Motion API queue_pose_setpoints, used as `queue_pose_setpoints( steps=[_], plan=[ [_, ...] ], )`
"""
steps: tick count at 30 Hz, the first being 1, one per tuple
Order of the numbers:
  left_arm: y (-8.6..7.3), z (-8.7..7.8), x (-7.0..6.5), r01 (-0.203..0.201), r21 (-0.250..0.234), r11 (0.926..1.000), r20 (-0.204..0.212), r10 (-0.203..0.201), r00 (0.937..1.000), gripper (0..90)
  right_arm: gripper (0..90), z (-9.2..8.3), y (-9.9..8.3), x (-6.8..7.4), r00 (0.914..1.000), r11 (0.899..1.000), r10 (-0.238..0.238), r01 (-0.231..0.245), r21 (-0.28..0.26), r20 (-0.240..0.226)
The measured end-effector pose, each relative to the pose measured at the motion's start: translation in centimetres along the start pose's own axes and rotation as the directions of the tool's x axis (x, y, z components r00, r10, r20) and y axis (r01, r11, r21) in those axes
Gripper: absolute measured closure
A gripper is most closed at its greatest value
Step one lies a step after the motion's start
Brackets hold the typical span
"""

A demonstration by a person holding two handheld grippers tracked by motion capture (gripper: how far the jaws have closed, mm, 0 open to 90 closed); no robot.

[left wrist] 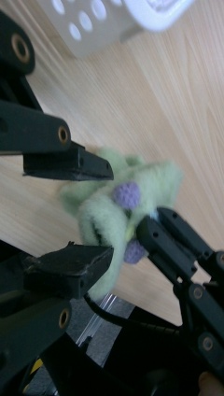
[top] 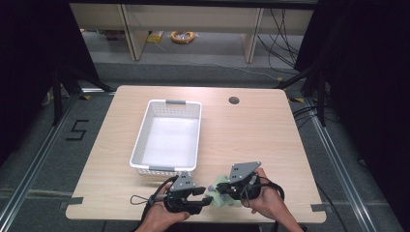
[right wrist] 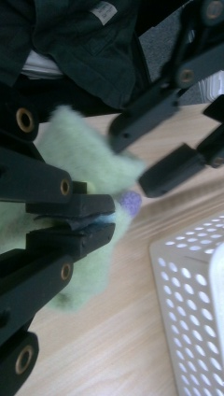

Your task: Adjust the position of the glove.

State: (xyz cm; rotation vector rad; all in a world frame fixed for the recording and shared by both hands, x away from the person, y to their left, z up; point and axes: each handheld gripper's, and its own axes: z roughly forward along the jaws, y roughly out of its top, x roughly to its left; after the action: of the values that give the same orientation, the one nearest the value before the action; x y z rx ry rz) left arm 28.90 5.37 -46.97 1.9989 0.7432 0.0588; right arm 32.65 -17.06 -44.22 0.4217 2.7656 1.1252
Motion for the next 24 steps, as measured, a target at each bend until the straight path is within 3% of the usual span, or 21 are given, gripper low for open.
queue_pose_setpoints(
  steps=[2,3,5,7,9,12,13,14,15,21,24],
  plan=[
    [0.0,0.2,-0.4,0.022,-0.010,0.9997,-0.007,-0.022,0.9997,64.2,85.6,0.0,0.3,0.0,1.0000,1.000,-0.001,0.001,0.002,0.001],
    [0.1,0.2,-0.5,0.002,-0.003,1.0000,-0.015,-0.002,0.9999,66.7,85.6,-0.1,0.5,0.0,0.9999,1.000,0.012,-0.012,0.003,0.006],
    [0.1,0.4,-0.7,0.016,-0.005,0.9999,-0.016,-0.016,0.9997,78.4,85.7,0.0,0.7,-0.3,0.9999,1.000,-0.012,0.012,-0.005,0.001],
    [0.1,0.6,-1.1,0.023,0.003,0.9997,-0.008,-0.023,0.9997,82.9,85.7,0.2,0.8,-0.5,0.9999,1.000,-0.009,0.009,-0.010,-0.008],
    [0.0,0.9,-1.5,0.016,0.002,0.9999,-0.010,-0.016,0.9998,83.2,85.7,0.4,0.9,-0.6,0.9997,1.000,-0.023,0.023,-0.001,-0.001],
    [0.0,1.7,-2.0,0.005,0.019,0.9998,-0.006,-0.005,1.0000,83.7,85.8,0.9,1.1,-0.6,0.9991,1.000,-0.023,0.023,0.016,-0.036],
    [0.0,1.9,-1.9,-0.010,0.017,0.9998,-0.004,0.010,0.9999,83.8,85.8,1.1,1.2,-0.7,0.9983,0.999,-0.042,0.043,0.012,-0.041],
    [0.0,2.3,-2.1,0.012,0.020,0.9997,-0.003,-0.012,0.9999,83.9,85.9,1.2,1.3,-0.8,0.9978,0.999,-0.040,0.041,0.014,-0.053],
    [0.1,2.6,-2.0,-0.004,0.025,0.9997,-0.003,0.004,1.0000,83.8,86.1,1.3,1.3,-1.0,0.9976,0.999,-0.042,0.043,0.016,-0.056],
    [-0.3,4.7,-2.5,0.031,0.054,0.9981,0.011,-0.032,0.9994,82.8,86.2,1.9,0.2,-1.8,0.9953,0.999,-0.019,0.022,0.034,-0.095],
    [-0.4,5.7,-2.6,0.014,0.074,0.9971,0.027,-0.016,0.9995,76.6,84.0,2.2,-0.7,-2.0,0.9953,0.999,0.007,-0.002,0.046,-0.096]
  ],
)
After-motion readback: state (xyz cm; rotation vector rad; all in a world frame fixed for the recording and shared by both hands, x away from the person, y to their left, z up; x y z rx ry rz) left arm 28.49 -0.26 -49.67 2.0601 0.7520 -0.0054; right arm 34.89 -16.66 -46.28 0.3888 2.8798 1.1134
